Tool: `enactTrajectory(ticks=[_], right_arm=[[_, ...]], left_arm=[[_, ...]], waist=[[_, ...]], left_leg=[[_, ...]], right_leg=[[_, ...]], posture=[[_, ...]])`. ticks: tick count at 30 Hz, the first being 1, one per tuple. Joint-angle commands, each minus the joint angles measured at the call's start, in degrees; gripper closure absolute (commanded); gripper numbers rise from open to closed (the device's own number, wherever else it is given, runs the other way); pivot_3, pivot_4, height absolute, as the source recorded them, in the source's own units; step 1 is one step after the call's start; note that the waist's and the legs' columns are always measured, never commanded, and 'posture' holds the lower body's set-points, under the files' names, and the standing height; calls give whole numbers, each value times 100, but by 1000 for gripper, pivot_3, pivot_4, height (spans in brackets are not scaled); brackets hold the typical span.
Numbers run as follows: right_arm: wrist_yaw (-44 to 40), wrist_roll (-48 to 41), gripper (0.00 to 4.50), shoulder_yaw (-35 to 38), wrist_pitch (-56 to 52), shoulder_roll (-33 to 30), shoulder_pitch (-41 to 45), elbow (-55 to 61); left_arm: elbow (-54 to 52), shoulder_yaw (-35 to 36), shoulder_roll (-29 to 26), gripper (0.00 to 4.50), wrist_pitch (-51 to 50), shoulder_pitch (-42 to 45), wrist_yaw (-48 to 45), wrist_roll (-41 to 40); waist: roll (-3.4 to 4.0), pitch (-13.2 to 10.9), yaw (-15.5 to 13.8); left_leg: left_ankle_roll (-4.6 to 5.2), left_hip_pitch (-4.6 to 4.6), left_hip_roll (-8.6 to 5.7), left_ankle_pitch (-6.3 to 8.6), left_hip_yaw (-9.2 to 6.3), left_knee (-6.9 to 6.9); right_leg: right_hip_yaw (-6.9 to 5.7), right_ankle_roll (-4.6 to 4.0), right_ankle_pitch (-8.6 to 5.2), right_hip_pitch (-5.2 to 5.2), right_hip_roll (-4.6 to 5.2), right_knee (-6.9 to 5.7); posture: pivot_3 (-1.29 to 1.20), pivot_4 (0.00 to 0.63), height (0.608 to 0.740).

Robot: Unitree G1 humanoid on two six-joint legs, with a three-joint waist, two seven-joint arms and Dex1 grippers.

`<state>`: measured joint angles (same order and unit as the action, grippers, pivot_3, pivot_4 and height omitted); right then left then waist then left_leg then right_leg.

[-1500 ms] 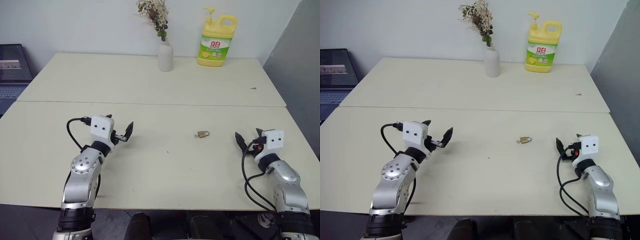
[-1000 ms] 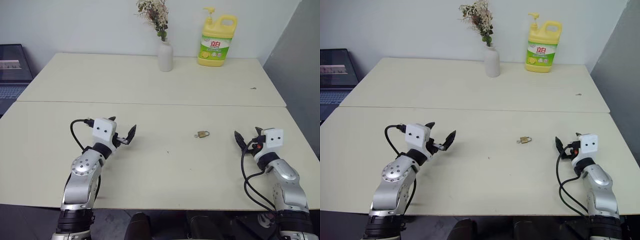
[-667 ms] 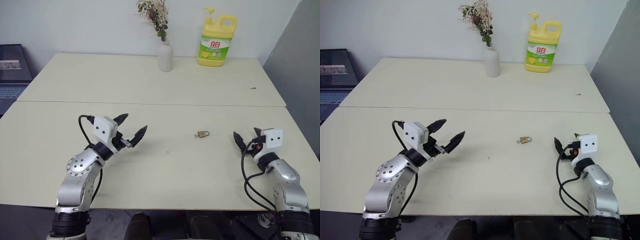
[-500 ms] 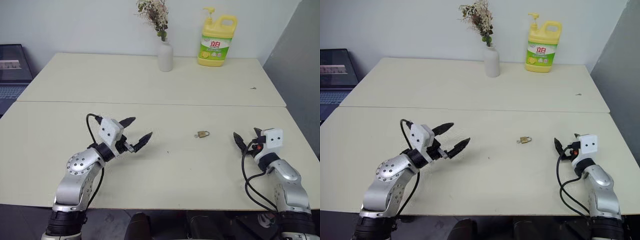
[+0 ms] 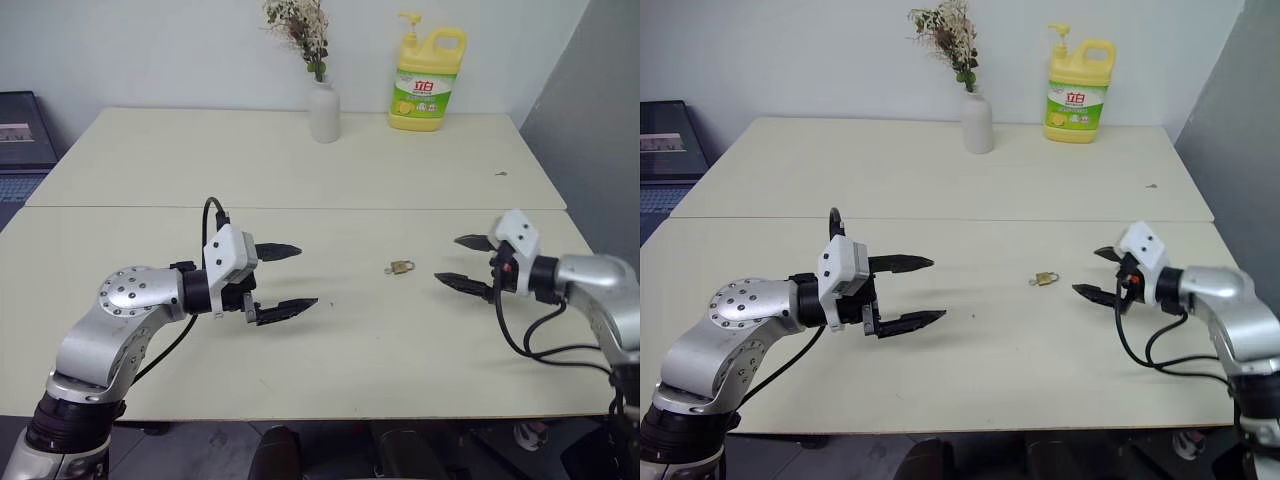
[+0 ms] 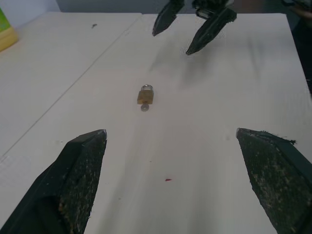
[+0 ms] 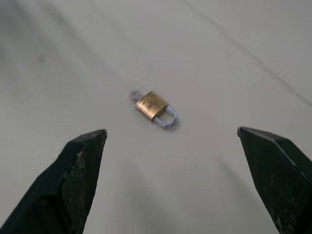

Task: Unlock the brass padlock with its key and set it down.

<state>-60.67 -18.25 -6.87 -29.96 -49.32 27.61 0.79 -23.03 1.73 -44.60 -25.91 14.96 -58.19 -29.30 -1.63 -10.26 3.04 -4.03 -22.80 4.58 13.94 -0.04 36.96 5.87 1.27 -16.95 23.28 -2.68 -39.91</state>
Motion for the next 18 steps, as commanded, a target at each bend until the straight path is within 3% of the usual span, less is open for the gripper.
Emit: enactTrajectory(ticks=[1, 7, 18], right_arm=[[-730, 472, 0, -682, 212, 56, 681, -764], [-1136, 1465, 0, -1461, 1450, 852, 2125, -2921], [-1406, 2384, 0, -1757, 2951, 1971, 3265, -5397]], left_arm=[[-17, 34, 103, 24, 79, 138, 45, -44], [-167, -43, 150, 24, 125, -26, 75, 58], [-480, -16, 152, 24, 187, -467, 257, 131]], waist=[[0, -1, 9], [2, -7, 38], [4, -8, 32]], left_leg=[[0, -2, 0, 0, 1, 0], [0, -11, -1, 0, 9, 0], [1, -11, 1, 1, 4, -2]], right_leg=[[1, 0, 0, 1, 0, 0], [9, -8, 2, 13, 0, 2], [0, -38, 13, 14, 2, -5]], posture=[[0, 150, 740], [0, 150, 740], [0, 150, 740]])
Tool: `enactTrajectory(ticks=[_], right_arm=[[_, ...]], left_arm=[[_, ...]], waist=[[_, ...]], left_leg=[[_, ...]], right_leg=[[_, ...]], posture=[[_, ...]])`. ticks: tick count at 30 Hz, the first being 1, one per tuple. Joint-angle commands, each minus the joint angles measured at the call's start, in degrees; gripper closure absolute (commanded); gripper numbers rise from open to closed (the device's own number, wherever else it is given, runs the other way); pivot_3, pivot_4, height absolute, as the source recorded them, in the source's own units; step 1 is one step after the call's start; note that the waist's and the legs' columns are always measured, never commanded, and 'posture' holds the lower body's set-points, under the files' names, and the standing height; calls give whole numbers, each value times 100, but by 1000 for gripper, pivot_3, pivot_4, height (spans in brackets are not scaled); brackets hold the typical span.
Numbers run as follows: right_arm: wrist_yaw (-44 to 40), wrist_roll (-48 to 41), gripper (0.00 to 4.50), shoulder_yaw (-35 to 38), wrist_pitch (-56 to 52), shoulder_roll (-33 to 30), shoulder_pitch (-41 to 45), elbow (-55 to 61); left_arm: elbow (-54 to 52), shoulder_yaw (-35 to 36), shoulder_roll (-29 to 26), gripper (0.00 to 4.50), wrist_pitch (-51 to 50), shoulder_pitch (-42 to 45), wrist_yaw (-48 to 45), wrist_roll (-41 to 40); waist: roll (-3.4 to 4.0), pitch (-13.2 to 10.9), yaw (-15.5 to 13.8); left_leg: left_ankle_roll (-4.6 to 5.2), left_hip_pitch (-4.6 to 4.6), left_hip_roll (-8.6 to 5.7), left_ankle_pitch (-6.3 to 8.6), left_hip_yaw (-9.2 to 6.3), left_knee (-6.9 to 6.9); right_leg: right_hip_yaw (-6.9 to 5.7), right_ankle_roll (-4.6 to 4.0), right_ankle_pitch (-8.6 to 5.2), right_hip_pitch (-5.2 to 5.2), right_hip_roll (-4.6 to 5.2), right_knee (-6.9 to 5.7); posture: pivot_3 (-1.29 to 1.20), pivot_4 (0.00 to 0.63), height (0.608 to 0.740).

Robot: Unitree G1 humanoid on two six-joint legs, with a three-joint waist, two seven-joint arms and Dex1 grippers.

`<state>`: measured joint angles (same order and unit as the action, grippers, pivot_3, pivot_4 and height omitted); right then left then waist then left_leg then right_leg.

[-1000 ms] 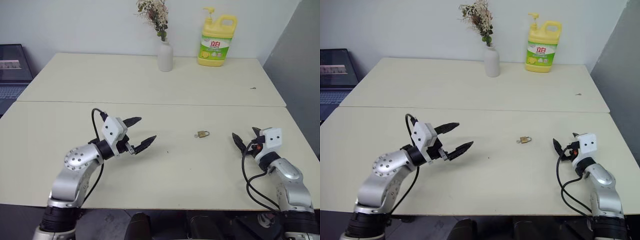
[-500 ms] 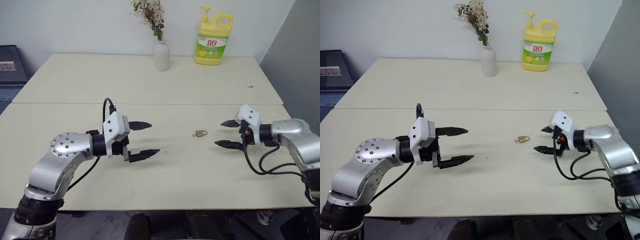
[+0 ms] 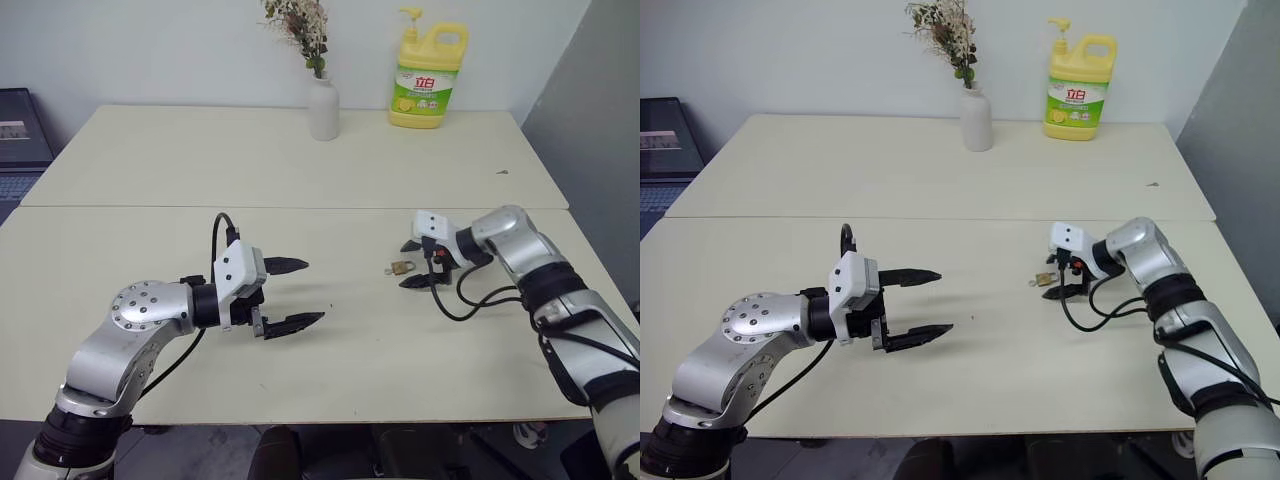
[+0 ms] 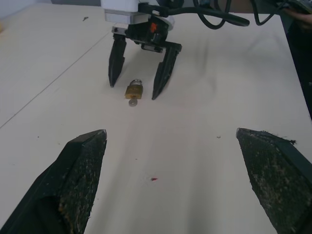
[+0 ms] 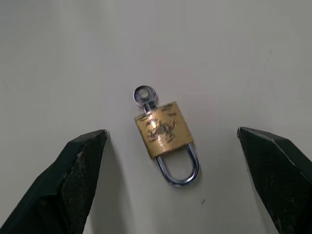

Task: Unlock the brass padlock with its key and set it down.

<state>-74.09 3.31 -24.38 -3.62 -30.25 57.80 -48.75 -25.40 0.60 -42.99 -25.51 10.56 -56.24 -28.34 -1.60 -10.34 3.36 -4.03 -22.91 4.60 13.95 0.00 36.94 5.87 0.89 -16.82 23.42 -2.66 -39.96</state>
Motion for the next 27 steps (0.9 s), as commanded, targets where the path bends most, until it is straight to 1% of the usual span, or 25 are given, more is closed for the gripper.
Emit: enactTrajectory(ticks=[1, 7, 11, 17, 20, 23, 27], right_arm=[[-88, 326, 0, -30, 401, 91, 310, -603], [-295, 587, 0, -22, 696, 147, 491, -1026], [-574, 667, 0, -11, 682, 120, 565, -1140], [-654, 769, 0, 29, 711, 131, 600, -1294], [-607, 767, 579, 107, 697, 203, 612, -1305], [-629, 735, 1588, 160, 662, 286, 571, -1245], [-623, 748, 3045, 187, 625, 329, 506, -1173]], left_arm=[[-244, 83, -6, 24, 161, -37, 72, 50], [-228, 51, -7, 24, 229, -70, 81, 83], [-171, 15, -9, 24, 302, -78, 47, 134], [-108, 11, -27, 24, 364, -52, -9, 174], [-98, 13, -28, 0, 368, -46, -18, 178], [-108, -3, -19, 0, 356, -34, -10, 180], [-123, -34, -3, 0, 334, -18, 11, 185]], waist=[[0, 0, 1], [1, 0, -7], [1, 0, -18], [1, 0, -17], [1, 0, -19], [1, 0, -9], [1, 0, -7]], left_leg=[[0, 0, 0, 0, -1, 0], [0, 2, -1, 0, -2, 2], [0, 2, -1, 0, -3, 2], [0, 2, -1, 0, -4, 1], [0, 2, -2, 0, -5, 2], [0, 3, -1, 0, -5, 1], [0, 5, -1, 0, -5, 1]], right_leg=[[-1, 0, 0, 0, 0, 0], [-3, 0, 0, -4, 1, -2], [-5, 0, 0, -4, 1, -2], [-6, 0, 0, -5, 2, -2], [-7, 0, 0, -6, 2, -2], [-7, 0, 0, -6, 2, -2], [-7, 0, 0, -6, 2, -3]], posture=[[0, 150, 740], [0, 150, 740], [0, 150, 740], [0, 150, 740], [0, 150, 740], [0, 150, 740], [0, 150, 740]])
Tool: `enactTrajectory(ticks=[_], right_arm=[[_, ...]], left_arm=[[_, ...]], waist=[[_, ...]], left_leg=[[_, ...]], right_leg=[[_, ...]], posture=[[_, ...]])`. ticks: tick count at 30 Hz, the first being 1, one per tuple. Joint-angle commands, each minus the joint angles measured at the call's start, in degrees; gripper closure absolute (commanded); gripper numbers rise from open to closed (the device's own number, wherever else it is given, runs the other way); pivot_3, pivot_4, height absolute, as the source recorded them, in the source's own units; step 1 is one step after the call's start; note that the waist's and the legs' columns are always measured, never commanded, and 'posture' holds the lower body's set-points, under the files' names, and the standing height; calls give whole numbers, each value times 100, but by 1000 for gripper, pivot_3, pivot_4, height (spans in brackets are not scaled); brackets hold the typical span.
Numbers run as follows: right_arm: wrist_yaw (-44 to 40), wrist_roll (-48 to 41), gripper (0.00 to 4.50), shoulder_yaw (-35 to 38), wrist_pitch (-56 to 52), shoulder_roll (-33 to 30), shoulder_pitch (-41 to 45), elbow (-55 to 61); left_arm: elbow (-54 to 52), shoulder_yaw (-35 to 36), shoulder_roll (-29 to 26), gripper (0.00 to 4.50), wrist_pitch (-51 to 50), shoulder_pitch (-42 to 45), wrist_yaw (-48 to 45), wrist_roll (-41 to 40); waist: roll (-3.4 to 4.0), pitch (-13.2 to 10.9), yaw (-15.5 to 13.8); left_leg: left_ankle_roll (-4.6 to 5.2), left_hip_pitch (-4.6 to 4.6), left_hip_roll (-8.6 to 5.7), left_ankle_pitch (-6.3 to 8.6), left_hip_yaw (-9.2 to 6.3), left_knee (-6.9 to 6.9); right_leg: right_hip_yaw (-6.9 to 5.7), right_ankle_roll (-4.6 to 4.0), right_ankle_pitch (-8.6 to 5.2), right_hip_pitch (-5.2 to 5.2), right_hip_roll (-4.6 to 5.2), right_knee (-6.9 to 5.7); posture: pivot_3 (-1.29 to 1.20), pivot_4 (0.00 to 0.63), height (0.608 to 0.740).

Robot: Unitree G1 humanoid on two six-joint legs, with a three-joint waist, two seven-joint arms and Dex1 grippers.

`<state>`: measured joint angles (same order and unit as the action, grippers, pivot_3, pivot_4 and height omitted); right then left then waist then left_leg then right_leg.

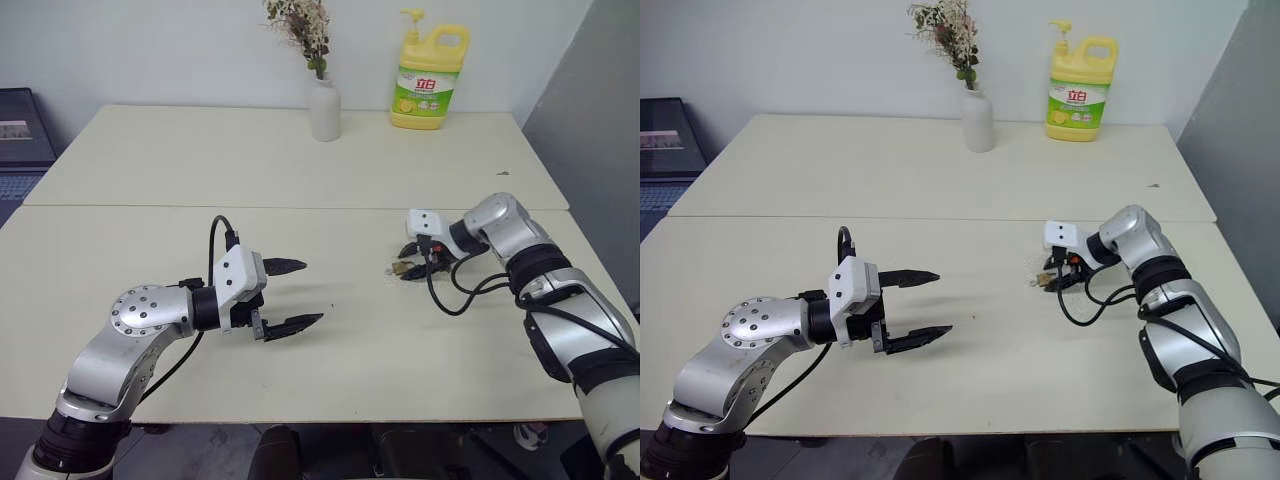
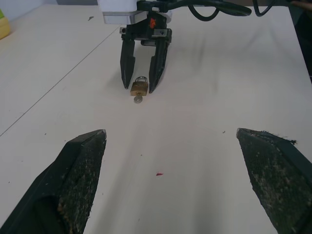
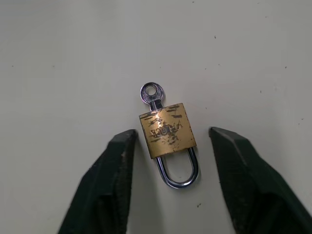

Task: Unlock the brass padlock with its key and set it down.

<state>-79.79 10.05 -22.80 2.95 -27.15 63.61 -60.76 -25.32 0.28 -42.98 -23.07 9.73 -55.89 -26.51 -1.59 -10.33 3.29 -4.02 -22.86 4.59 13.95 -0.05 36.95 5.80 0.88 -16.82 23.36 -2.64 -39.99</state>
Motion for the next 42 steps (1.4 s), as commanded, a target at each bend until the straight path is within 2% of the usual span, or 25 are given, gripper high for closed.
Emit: enactTrajectory(ticks=[1, 2, 7, 14, 20, 24, 26, 29, 35, 42], right_arm=[[-56, 82, 3429, 35, -32, 16, -99, 52], [-67, 82, 3580, 42, -42, 11, -126, 88], [-130, 39, 3569, 113, -140, -73, -296, 404], [-24, -315, 3569, 529, -427, -393, -788, 1621], [483, -846, 3569, 1150, -1591, -762, -2237, 4355], [791, -995, 3569, 1280, -2227, -934, -3053, 5758], [1140, -1117, 3569, 1458, -2792, -974, -3699, 6895], [1628, -1036, 3569, 1380, -3241, -912, -4304, 7896], [2426, -859, 3569, 1002, -3495, -605, -4625, 8166], [2582, -827, 3569, 676, -3332, -608, -4346, 7910]], left_arm=[[-132, -3, -2, 0, 87, 68, -19, 1], [-134, -5, -2, 0, 83, 71, -16, 1], [-122, -40, 29, 0, 60, 101, 10, 1], [31, 20, 160, 0, -4, 120, 118, 3], [294, 60, 147, 0, 184, -23, 138, 190], [363, 83, 144, 0, 235, -48, 100, 200], [463, 100, 92, 0, 282, -47, 15, 206], [610, 85, 45, 0, 357, 1, -111, 234], [744, 7, -22, 0, 476, 60, -344, 295], [356, -42, -252, 0, 374, -187, -636, 226]], waist=[[0, 0, 1], [0, 0, 1], [0, 0, 0], [0, 0, -6], [1, -1, -18], [1, 0, -20], [1, 0, -23], [0, 0, -17], [0, 0, -3], [0, 0, 1]], left_leg=[[0, 0, 0, 0, 0, 0], [0, 0, 0, 0, 0, 0], [0, 1, 0, 0, 0, 0], [0, -2, -1, 0, -1, 0], [0, -4, -1, 0, -5, -1], [-1, -4, -1, 0, -6, -1], [0, -3, -1, 0, -6, 0], [-1, -5, 0, 0, -9, -1], [-1, -2, 0, 0, -6, 2], [-1, -2, 0, 0, -2, 1]], right_leg=[[0, 0, 0, 0, 0, 0], [0, 0, 0, 0, 0, 0], [0, 0, 0, -1, 0, 0], [-1, 0, 0, -1, 0, 0], [-3, 0, 0, -1, 1, 0], [-4, 1, -1, -1, 0, 1], [-3, 2, -1, -1, 0, 0], [-5, 26, -15, 1, -3, -1], [0, 30, -17, 0, -3, 1], [3, 30, -18, 2, -3, 2]], posture=[[0, 150, 740], [0, 150, 740], [0, 150, 740], [0, 150, 740], [0, 150, 740], [0, 150, 740], [0, 150, 740], [0, 150, 740], [0, 150, 740], [0, 150, 740]])
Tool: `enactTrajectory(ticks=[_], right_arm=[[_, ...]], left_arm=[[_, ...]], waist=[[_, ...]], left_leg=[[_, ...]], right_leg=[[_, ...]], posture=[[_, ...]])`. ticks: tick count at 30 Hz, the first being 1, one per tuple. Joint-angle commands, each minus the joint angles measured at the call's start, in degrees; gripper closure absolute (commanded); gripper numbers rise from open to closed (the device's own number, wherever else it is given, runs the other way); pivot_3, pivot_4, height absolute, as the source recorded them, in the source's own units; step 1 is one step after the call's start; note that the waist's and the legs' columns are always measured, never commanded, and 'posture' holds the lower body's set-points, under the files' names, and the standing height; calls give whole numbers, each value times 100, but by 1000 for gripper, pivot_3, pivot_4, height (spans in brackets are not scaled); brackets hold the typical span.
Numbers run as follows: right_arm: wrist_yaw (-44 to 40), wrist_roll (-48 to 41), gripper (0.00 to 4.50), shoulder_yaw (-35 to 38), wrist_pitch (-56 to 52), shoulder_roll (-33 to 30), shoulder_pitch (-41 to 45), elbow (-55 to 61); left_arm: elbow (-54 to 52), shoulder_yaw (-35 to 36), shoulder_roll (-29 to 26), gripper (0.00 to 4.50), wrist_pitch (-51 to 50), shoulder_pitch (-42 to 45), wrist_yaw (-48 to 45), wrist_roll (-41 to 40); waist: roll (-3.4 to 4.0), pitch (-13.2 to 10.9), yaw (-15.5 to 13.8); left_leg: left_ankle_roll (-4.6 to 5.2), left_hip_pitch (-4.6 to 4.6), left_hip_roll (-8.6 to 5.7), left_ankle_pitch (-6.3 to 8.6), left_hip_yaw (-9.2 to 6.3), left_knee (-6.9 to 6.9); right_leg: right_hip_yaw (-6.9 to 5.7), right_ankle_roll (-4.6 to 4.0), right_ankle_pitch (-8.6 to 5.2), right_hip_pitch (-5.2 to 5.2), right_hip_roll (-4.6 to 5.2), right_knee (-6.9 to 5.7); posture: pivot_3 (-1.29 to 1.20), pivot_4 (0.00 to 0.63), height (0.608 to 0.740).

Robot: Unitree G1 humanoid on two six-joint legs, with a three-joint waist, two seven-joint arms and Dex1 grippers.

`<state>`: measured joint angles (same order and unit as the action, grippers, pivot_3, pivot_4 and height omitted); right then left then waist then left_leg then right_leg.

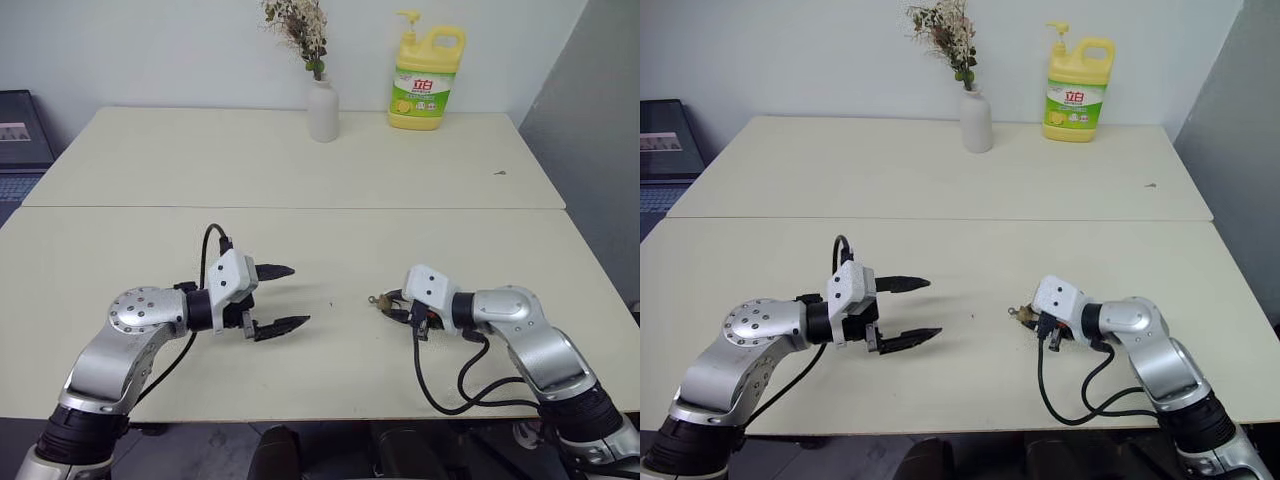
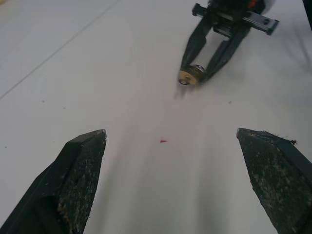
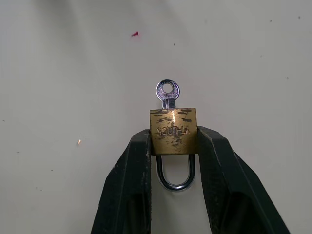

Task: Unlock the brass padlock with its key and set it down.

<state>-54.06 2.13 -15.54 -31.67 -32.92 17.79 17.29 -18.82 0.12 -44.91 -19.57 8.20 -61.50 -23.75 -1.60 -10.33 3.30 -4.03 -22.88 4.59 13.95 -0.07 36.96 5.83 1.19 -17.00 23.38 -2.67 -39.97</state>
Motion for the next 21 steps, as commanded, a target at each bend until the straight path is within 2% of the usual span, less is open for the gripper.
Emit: enactTrajectory(ticks=[1, 12, 14, 21], right_arm=[[-27, -13, 3569, -88, 209, -80, 310, 142], [183, 688, 3569, -371, 1654, -576, 591, 635], [518, 975, 3569, -332, 1980, -533, 549, 676], [2488, 2304, 3569, -172, 3921, -403, 106, 154]], left_arm=[[-283, -6, -25, 0, -14, -13, -21, -67], [-185, 338, 175, 0, -852, 345, 310, -801], [-87, 379, 184, 0, -942, 486, 316, -875], [83, 267, 149, 0, -985, 757, 243, -877]], waist=[[0, 0, -4], [-1, 0, -9], [-2, 0, -11], [-3, 1, -21]], left_leg=[[0, 0, 0, 0, 0, 0], [0, -2, 0, 0, -3, 0], [0, -2, 0, 0, -3, 0], [0, -3, 0, 0, 0, 0]], right_leg=[[0, -1, 0, 1, 0, 0], [-4, 0, -1, 1, 0, 0], [-4, 0, -1, 1, 0, 0], [-1, -1, 0, 1, 0, 0]], posture=[[0, 150, 740], [0, 150, 740], [0, 150, 740], [0, 150, 740]])
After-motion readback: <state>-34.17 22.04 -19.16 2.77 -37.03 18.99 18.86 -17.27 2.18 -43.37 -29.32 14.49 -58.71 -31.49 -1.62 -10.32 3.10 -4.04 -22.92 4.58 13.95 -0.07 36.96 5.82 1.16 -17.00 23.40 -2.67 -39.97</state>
